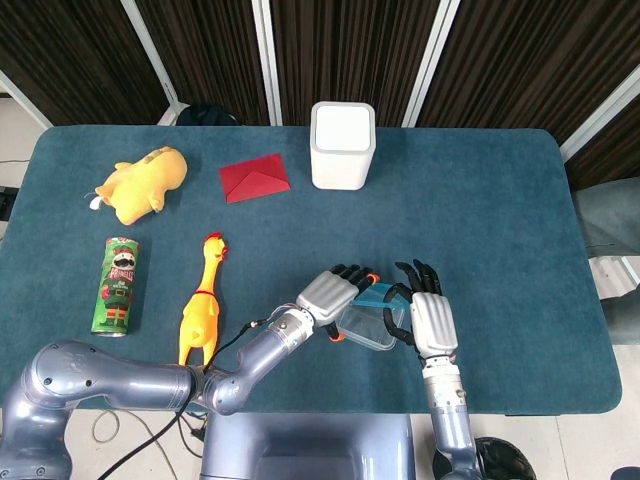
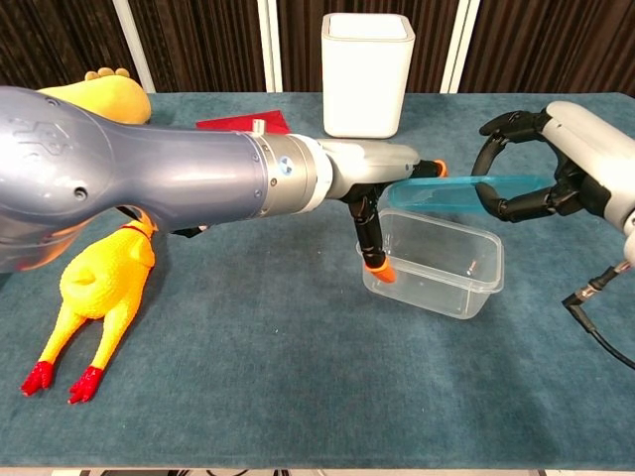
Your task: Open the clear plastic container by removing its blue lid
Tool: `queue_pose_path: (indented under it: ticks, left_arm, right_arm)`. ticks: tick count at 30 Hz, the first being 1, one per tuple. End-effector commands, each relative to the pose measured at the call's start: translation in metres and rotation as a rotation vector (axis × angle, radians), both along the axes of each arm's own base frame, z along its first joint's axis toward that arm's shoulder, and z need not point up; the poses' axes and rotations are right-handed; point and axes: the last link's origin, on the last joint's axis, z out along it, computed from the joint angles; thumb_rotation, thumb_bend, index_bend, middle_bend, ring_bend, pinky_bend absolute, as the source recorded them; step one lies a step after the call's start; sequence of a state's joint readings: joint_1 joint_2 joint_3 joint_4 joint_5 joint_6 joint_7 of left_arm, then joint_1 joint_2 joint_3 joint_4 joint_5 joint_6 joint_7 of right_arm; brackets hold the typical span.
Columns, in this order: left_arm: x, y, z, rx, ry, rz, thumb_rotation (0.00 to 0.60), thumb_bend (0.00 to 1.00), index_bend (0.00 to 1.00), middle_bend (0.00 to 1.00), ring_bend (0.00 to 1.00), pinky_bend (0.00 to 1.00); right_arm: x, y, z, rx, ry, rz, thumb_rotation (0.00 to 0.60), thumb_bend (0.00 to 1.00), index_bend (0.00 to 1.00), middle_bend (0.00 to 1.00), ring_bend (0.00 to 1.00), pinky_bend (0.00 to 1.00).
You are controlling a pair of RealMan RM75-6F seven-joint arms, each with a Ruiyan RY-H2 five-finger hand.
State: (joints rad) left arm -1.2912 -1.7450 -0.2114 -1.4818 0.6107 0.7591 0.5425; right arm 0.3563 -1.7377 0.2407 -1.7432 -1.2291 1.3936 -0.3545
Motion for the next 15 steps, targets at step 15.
queue_pose_path:
  ticks: [15]
  left_arm:
    - [0.004, 0.004, 0.027, 0.028, -0.058, -0.001, 0.600, 0.00, 0.00, 0.00, 0.00, 0.11]
  right_arm:
    - [-0.004, -0.001, 0.006, -0.023, -0.009, -0.015, 0.600, 0.73, 0.66, 0.19, 0.00, 0.00]
